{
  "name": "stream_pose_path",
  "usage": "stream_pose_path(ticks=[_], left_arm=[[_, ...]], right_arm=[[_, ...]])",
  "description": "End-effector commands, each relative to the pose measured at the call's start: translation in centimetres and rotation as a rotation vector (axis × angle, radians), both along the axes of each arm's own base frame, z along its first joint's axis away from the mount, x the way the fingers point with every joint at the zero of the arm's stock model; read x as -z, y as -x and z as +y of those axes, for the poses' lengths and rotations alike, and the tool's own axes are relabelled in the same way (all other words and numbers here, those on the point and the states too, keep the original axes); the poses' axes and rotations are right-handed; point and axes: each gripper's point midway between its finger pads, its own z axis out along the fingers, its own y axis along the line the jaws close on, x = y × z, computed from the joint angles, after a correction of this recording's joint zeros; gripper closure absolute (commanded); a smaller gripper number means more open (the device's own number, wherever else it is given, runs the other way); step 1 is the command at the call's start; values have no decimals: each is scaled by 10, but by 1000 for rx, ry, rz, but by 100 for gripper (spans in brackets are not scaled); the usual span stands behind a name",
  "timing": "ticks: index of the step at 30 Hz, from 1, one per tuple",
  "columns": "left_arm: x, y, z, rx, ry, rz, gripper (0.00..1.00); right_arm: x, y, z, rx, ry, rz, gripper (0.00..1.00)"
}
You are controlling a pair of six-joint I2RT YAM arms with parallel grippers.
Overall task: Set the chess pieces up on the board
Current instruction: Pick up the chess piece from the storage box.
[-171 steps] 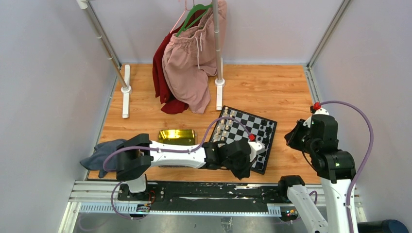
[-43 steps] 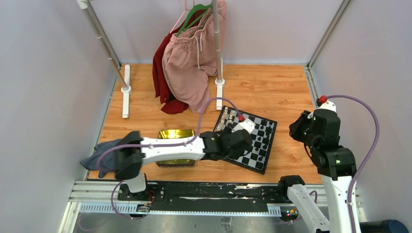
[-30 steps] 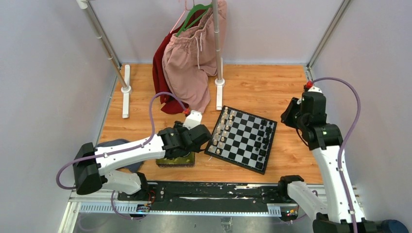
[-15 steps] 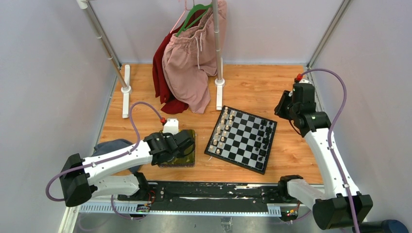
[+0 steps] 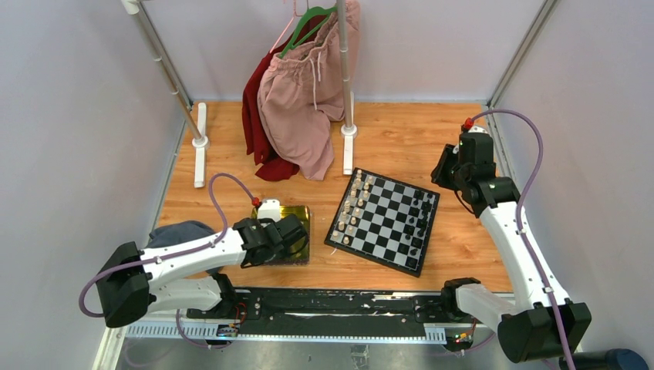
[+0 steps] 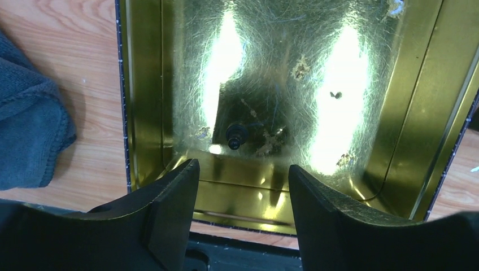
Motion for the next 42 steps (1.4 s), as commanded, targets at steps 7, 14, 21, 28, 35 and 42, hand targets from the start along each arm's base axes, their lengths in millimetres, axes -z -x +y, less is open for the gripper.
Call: stream_pose_path(ticks=[7,14,21,28,35,42], left_arm=[[18,-15,5,-79,34,-36,41],[19,-23,8,-90,24,-43,52],[21,-25,9,-86,18,-35,63],[23,-22,12,-90,17,-25,84],[19,-21,13,-84,20,-26,100],[-2,-33,6,-19,-4,-55,100]], right_arm=[[7,3,8,-31,7,7,70],[9,4,8,-32,9,11,70],[12,5,10,-34,5,16,70],[14,4,11,-31,4,19,70],[12,3,12,-32,9,14,71],[11,4,13,-33,10,11,71]])
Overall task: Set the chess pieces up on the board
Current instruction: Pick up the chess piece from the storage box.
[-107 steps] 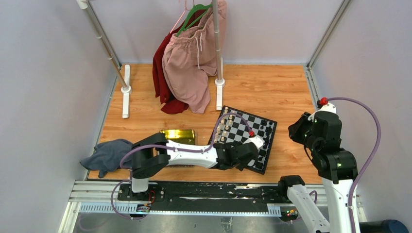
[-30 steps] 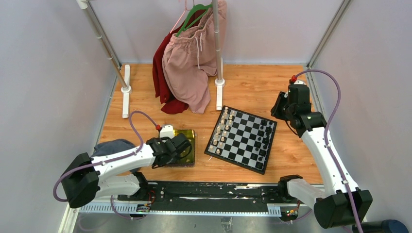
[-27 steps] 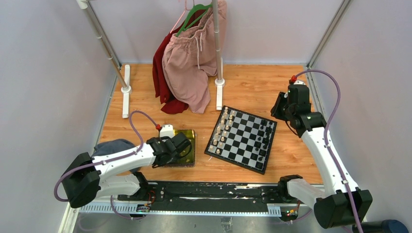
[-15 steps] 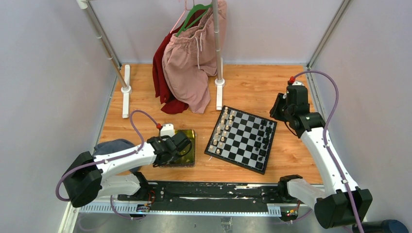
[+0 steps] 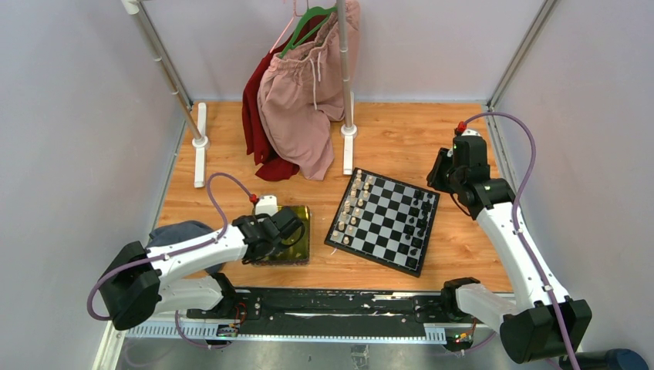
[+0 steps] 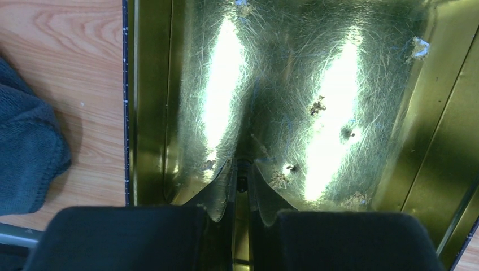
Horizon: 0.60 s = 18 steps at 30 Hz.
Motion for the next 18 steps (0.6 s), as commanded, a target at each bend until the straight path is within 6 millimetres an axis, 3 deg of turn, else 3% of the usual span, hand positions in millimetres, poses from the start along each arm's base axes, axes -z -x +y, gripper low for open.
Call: stream_pose_path(ticks=[1,7,12,15,18], left_arm=[[-28,-16,-5,45,-18,-56,100],[-69,-35,-15,150,-50,-121,100],[-91,-41,-39,320,-40,-115,100],[-106,-40,-65,462,-37,-154,100],[-119,-33,-105,654,-15,-191,100]], right_arm=[[-1,1,2,0,4,-8,71],[-5,0,1,1,7,-18,71],[-9,-1,-3,14,31,-26,71],[-12,-2,-9,34,54,-35,71],[-16,-3,-16,57,76,-44,71]])
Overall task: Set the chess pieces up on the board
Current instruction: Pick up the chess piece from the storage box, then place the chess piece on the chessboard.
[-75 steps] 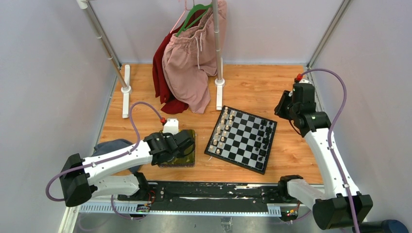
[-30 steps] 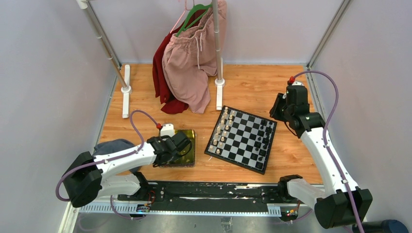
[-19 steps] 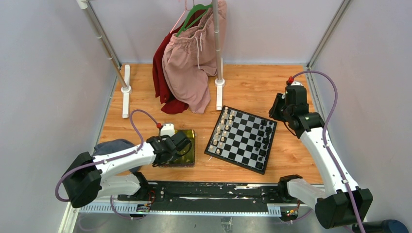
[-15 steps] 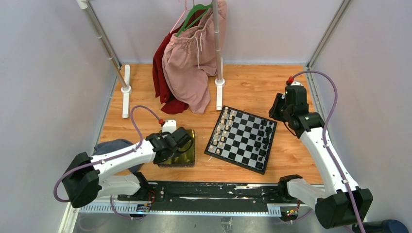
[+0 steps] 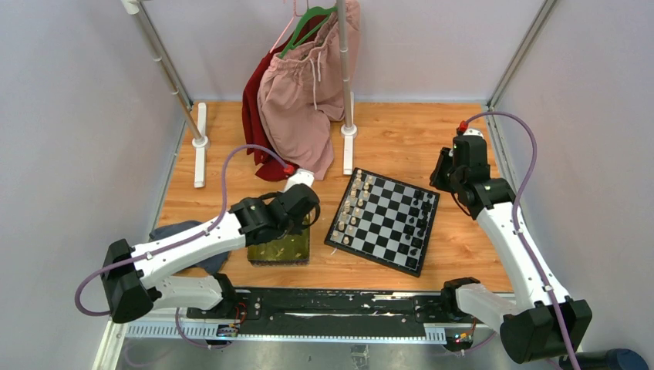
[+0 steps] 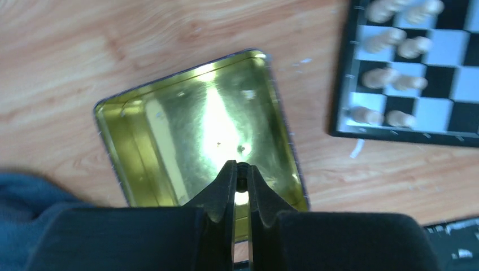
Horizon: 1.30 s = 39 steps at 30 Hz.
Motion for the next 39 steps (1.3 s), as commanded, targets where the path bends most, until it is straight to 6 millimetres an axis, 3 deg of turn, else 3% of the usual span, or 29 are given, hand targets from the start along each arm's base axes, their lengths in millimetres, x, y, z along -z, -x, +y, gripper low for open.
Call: stream_pose_path(ticks=[1,10,15,26,33,39], left_arm=[[-18,9,-53,301,-20,-39,100],[-16,51,-172,757,-93,-46,100],[-6,54,-218,845,-93,-58,100],[15,37,-274,833,-71,-93,100],[10,13,-305,705,-14,-93,100],[13,-5,-311,577,25,-30,100]], right_arm=[[-17,-3,-12,37,50,-41,71],[-18,-1,-59,163,51,-42,73],[-14,7,-92,254,46,-41,73],[-8,7,-106,315,54,-38,74],[-6,2,-113,344,36,-45,74],[-4,2,-116,358,28,-45,74]])
